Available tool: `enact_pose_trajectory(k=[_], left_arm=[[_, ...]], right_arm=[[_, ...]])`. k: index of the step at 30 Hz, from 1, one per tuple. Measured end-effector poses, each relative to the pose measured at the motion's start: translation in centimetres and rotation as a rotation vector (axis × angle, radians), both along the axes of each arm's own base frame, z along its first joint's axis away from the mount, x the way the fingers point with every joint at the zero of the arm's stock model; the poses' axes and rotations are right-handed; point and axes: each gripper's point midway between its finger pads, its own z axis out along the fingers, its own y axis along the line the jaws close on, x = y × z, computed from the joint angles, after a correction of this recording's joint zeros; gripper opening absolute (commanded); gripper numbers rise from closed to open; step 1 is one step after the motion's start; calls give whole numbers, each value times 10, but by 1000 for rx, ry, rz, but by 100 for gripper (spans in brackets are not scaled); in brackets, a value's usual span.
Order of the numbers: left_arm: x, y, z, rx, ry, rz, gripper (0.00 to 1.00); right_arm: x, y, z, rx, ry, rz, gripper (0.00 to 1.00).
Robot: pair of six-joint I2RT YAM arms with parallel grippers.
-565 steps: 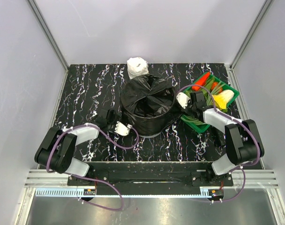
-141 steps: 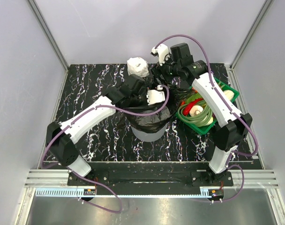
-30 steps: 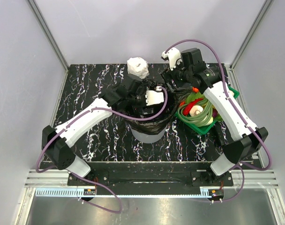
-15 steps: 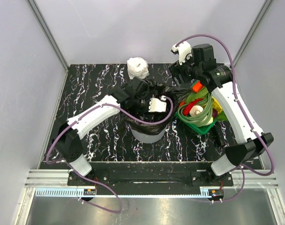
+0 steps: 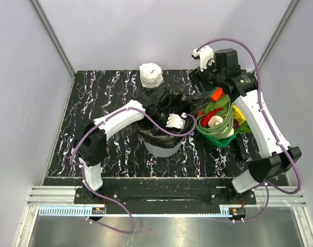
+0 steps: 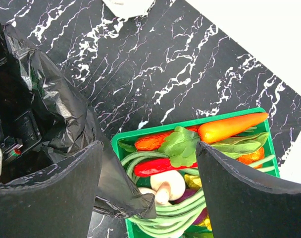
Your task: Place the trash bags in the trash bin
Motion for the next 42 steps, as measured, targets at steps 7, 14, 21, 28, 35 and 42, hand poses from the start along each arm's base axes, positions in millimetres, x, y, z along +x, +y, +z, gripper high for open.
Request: enact_pose_trajectory(k=[7, 14, 21, 28, 35, 42], left_arm=[[-3, 4, -16, 37, 26, -11, 87], [-8, 9, -33, 63, 54, -9, 87], [-6, 13, -51, 94, 59, 1, 87], [-4, 16, -61, 104, 52, 19, 88], [-2, 16, -59, 100, 41, 31, 91], [3, 18, -45, 87, 6, 54, 96]], right_arm=[[-2, 1, -10, 0, 27, 11, 81], [-3, 1, -14, 0, 37, 14, 81], [-4, 0, -14, 1, 36, 14, 81], [-5, 0, -14, 0, 37, 14, 81], [-5, 0, -15, 0, 40, 14, 81], [-13, 0, -5, 23, 28, 20, 81]])
